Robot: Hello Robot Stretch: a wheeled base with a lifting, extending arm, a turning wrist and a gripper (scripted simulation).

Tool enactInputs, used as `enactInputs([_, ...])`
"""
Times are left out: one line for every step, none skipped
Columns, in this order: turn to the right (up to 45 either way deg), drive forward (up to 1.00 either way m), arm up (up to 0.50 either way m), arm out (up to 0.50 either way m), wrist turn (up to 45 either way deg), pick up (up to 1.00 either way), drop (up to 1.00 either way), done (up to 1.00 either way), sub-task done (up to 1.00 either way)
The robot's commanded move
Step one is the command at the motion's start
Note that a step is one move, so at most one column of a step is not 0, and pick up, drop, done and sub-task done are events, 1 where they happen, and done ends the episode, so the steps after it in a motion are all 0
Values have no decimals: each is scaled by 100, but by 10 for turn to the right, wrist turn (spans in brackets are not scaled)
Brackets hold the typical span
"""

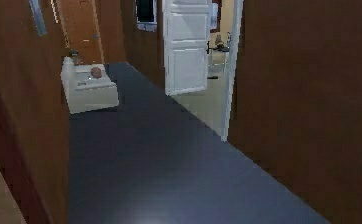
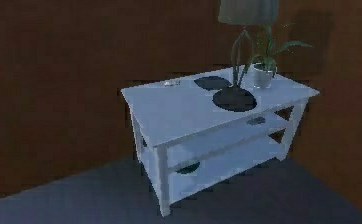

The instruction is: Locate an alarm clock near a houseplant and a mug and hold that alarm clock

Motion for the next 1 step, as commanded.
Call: enactInputs([0,60,0,0,0,0,0,0,0])
